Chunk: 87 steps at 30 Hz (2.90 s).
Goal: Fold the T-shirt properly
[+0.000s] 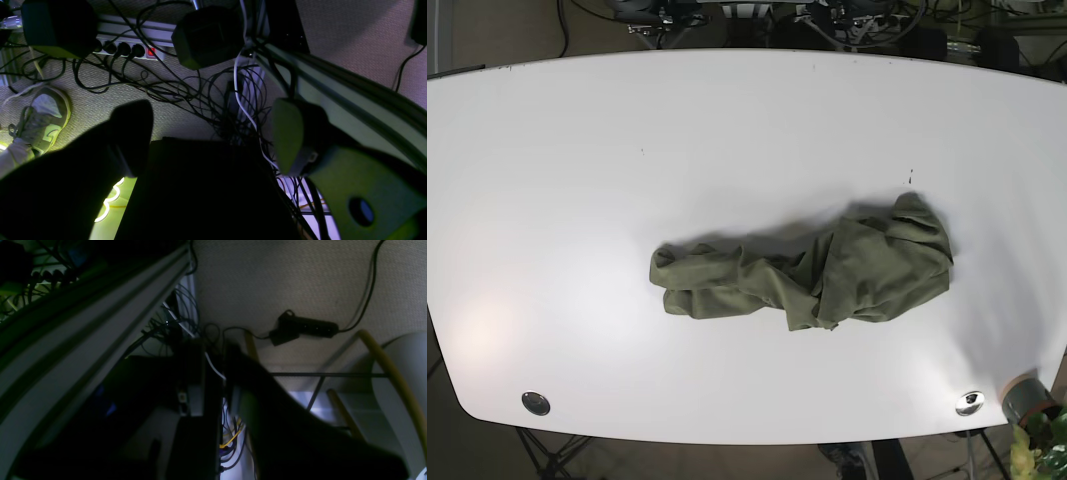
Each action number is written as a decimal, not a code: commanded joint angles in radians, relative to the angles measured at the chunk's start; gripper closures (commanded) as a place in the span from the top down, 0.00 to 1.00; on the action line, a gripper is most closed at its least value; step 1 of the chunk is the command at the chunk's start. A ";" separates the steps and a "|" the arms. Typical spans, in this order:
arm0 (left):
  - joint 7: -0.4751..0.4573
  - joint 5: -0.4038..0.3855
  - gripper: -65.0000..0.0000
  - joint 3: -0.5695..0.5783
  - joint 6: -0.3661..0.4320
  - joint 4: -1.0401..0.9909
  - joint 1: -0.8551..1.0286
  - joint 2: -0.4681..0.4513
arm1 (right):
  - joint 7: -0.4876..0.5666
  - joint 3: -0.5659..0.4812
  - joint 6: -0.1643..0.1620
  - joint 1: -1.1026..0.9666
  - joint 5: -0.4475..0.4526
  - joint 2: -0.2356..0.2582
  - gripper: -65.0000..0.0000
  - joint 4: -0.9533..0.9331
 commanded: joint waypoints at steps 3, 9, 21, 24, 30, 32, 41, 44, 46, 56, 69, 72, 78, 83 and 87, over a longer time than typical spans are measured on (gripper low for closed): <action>-0.014 -0.002 0.79 0.007 0.002 0.004 0.013 0.003 | 0.015 -0.003 0.000 -0.014 -0.005 0.002 0.16 -0.025; -0.005 0.008 0.79 0.011 0.007 0.000 0.007 -0.010 | 0.070 -0.004 0.012 -0.023 -0.013 0.009 0.17 -0.015; -0.006 0.008 0.79 0.011 0.007 0.000 0.018 -0.012 | 0.080 -0.004 0.012 -0.024 -0.015 0.011 0.16 -0.015; -0.017 0.008 0.79 0.013 0.007 0.031 0.046 -0.012 | 0.082 -0.004 0.012 -0.033 -0.015 0.012 0.16 -0.015; -0.029 0.006 0.79 0.013 0.007 0.152 0.135 -0.009 | 0.099 -0.004 0.008 -0.115 -0.015 0.031 0.17 0.120; -0.029 0.006 0.79 0.013 0.007 0.172 0.154 -0.009 | 0.099 -0.004 0.008 -0.147 -0.015 0.031 0.16 0.171; -0.052 0.003 0.79 0.011 0.005 0.204 0.222 -0.010 | 0.099 -0.004 0.012 -0.239 -0.015 0.055 0.16 0.269; -0.083 0.003 0.79 0.011 0.005 0.276 0.280 -0.010 | 0.099 -0.004 0.012 -0.285 -0.015 0.063 0.16 0.330; -0.080 0.003 0.79 0.011 0.005 0.321 0.306 -0.010 | 0.099 -0.004 0.012 -0.313 -0.015 0.066 0.16 0.367; -0.078 0.003 0.79 0.011 0.005 0.563 0.484 -0.007 | 0.096 -0.004 0.012 -0.472 -0.010 0.086 0.16 0.556; -0.078 0.003 0.79 0.013 0.005 0.977 0.804 0.004 | 0.094 -0.004 0.014 -0.718 -0.004 0.128 0.16 0.855; -0.078 0.003 0.79 0.013 0.005 1.102 0.891 0.017 | 0.094 -0.004 0.014 -0.787 -0.004 0.141 0.16 0.952; -0.078 0.001 0.79 0.016 0.005 1.344 1.064 0.022 | 0.057 -0.004 0.014 -0.920 -0.004 0.157 0.16 1.160; -0.078 0.001 0.79 0.033 0.005 1.520 1.190 0.031 | -0.019 -0.004 0.014 -1.015 -0.003 0.166 0.16 1.360; -0.077 0.001 0.79 0.045 0.005 1.643 1.226 0.030 | -0.055 -0.004 0.014 -1.098 -0.003 0.169 0.16 1.526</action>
